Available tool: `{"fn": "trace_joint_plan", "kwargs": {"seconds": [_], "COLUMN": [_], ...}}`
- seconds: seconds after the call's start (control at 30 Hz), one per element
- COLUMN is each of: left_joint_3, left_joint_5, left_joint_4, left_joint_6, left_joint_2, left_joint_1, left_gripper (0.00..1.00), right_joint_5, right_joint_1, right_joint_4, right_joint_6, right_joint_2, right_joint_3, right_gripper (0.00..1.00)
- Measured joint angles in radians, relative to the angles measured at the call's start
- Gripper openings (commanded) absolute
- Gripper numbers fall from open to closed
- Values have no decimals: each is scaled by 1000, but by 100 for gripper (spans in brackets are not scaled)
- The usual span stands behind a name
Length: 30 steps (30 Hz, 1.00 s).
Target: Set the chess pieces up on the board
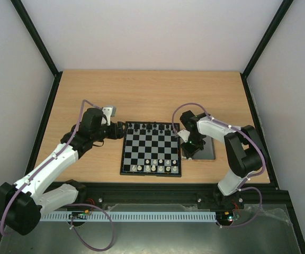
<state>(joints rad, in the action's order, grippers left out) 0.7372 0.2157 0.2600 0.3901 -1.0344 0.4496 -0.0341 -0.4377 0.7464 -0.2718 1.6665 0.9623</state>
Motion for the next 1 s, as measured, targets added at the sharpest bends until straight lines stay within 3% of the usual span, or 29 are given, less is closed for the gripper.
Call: {"fn": "trace_joint_plan", "kwargs": {"seconds": [0.13, 0.33, 0.6, 1.0], "left_joint_3": [-5, -6, -16, -19], "left_joint_5": [0, 0, -2, -6], "left_joint_4": [-3, -6, -6, -6], "left_joint_6": [0, 0, 0, 1], "left_joint_2": [-5, -20, -21, -22], "left_joint_1": [0, 2, 5, 6], "left_gripper": [73, 73, 73, 73], "right_joint_5": [14, 25, 29, 67], "right_joint_1": [0, 0, 5, 5], "right_joint_4": [18, 42, 52, 41], "right_joint_6": [9, 11, 7, -32], "right_joint_2": [5, 32, 56, 84], "right_joint_3": [0, 0, 24, 58], "right_gripper": [40, 26, 17, 16]}}
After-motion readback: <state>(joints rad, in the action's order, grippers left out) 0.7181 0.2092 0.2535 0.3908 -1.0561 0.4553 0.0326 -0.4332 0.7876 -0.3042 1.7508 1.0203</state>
